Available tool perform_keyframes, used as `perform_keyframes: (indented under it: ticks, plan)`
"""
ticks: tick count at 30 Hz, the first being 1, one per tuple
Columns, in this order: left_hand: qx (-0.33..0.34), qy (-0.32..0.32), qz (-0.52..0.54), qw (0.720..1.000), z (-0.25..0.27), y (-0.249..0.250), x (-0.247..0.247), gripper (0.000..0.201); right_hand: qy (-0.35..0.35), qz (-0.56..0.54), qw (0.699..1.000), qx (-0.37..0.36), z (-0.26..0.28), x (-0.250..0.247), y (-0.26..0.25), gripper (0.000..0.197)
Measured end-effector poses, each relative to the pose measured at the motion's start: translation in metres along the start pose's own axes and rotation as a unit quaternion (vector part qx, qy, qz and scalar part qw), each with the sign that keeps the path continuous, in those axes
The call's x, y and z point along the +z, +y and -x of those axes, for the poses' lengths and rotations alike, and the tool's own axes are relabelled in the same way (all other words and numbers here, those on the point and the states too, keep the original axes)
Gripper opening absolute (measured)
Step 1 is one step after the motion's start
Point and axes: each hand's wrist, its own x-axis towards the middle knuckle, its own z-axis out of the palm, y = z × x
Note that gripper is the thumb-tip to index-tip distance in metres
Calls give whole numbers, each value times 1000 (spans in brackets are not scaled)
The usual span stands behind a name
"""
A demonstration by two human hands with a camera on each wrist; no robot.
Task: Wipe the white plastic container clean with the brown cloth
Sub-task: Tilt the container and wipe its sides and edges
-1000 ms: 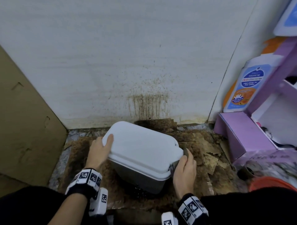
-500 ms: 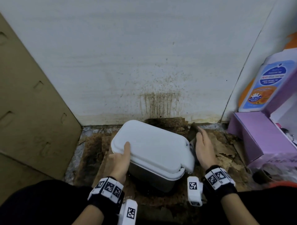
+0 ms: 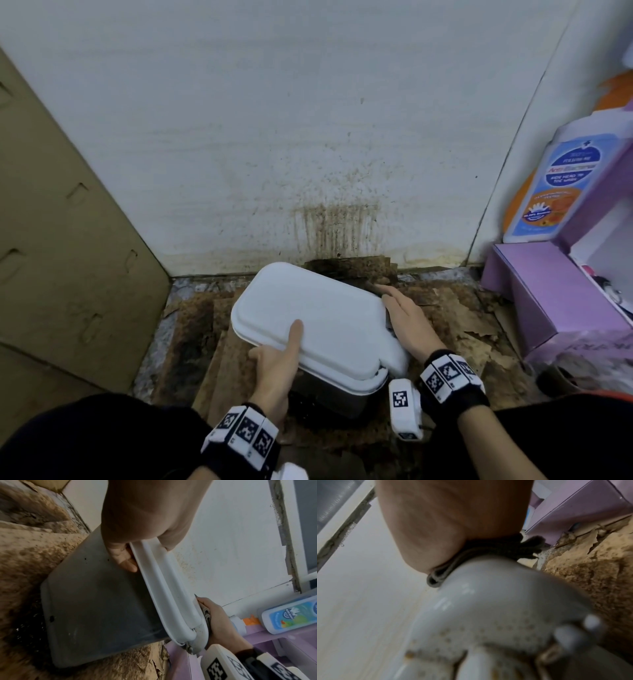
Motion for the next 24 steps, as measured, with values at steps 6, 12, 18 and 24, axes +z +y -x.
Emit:
perform_keyframes:
  ticks: [6, 12, 18, 24]
  plan:
    - [37, -55, -15, 998, -8, 13, -14, 68, 107, -23, 994, 25, 31, 26, 7, 38]
    - [44, -88, -88, 991, -21, 39, -21, 61, 241, -50, 967, 68, 71, 71, 3, 41]
    - [63, -60, -108, 990, -30, 37, -22, 75, 224, -36, 972, 63, 74, 90, 5, 44]
    - [65, -18, -146, 987, -21, 25, -15, 65, 128, -77, 987, 66, 56, 72, 4, 45]
